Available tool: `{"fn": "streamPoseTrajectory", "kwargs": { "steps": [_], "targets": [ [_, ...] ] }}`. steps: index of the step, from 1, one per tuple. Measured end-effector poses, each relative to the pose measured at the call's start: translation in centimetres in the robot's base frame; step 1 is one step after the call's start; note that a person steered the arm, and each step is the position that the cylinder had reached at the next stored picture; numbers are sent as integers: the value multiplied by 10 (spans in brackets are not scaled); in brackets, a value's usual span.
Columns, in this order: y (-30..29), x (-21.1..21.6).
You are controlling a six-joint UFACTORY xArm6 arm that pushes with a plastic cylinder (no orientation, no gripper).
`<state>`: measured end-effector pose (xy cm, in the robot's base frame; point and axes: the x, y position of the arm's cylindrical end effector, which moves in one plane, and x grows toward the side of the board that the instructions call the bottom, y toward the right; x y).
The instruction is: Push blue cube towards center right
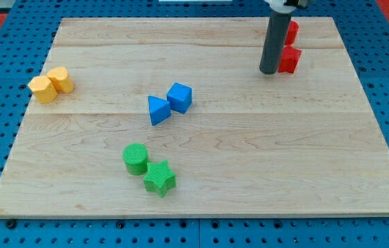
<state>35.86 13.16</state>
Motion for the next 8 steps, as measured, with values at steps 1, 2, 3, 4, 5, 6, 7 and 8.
{"fn": "streamPoseTrajectory", "kwargs": {
  "steps": [1, 2, 3, 4, 5, 6, 7, 8],
  "targets": [
    [29, -3],
    [33, -19],
    [41, -30],
    [39, -18],
    [-39, 30],
    [-135, 4],
    [-237, 24],
    [-227, 57]
  ]
}}
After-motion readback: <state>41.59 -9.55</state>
